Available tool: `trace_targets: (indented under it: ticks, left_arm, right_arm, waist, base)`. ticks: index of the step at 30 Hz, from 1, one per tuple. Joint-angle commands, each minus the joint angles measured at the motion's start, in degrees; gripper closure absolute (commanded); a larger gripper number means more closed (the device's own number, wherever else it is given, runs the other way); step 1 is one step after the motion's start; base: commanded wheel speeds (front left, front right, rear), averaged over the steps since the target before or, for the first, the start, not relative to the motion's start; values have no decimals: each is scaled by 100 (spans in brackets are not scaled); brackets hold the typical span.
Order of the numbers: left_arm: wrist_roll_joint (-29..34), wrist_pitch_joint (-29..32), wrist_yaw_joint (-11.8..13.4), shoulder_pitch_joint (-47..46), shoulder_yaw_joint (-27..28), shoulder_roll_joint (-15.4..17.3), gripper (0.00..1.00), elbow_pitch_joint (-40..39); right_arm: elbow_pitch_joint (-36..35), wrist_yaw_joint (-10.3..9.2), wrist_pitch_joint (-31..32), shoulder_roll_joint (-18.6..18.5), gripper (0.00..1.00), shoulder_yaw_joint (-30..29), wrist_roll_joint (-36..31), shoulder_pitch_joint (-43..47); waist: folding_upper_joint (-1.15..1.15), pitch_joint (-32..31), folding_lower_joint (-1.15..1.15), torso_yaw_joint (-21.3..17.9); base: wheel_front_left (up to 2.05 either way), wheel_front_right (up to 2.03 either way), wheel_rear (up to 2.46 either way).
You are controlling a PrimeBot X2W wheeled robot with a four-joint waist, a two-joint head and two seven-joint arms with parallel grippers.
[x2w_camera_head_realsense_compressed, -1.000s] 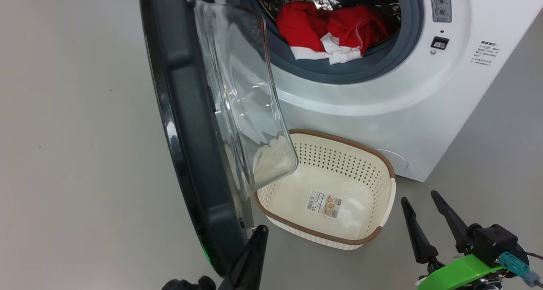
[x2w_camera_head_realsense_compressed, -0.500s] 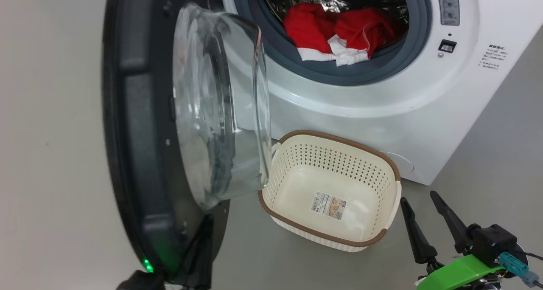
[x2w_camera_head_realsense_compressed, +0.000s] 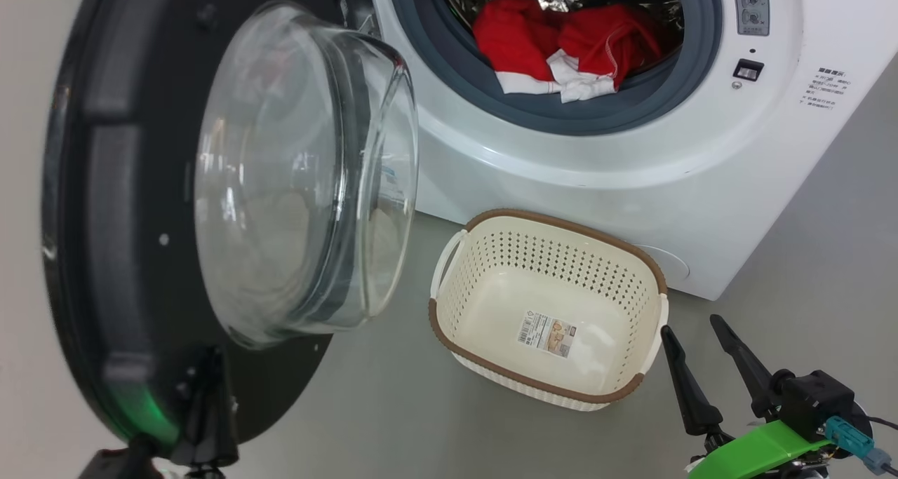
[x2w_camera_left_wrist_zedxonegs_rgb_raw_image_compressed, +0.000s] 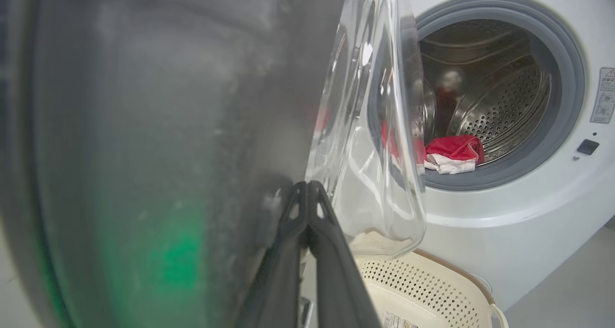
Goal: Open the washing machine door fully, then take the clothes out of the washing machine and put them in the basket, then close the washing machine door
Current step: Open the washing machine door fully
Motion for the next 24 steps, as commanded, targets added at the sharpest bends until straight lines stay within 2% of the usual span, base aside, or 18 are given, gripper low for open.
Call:
trace_targets:
  ticks: [1,24]
  left_arm:
    - [0,-37,46,-200,392,83,100,-127]
    - [687,-37,-538,-1528,2530,144,100,898]
  right_arm:
    - [-135,29,-52,-69,0,152,-59,-34]
    - [-205,29,-52,-279,0,88,-85,-192]
  waist:
    - [0,22,0,-10]
    - [0,458,0,-67]
  base:
    - [0,0,0]
    - [0,0,0]
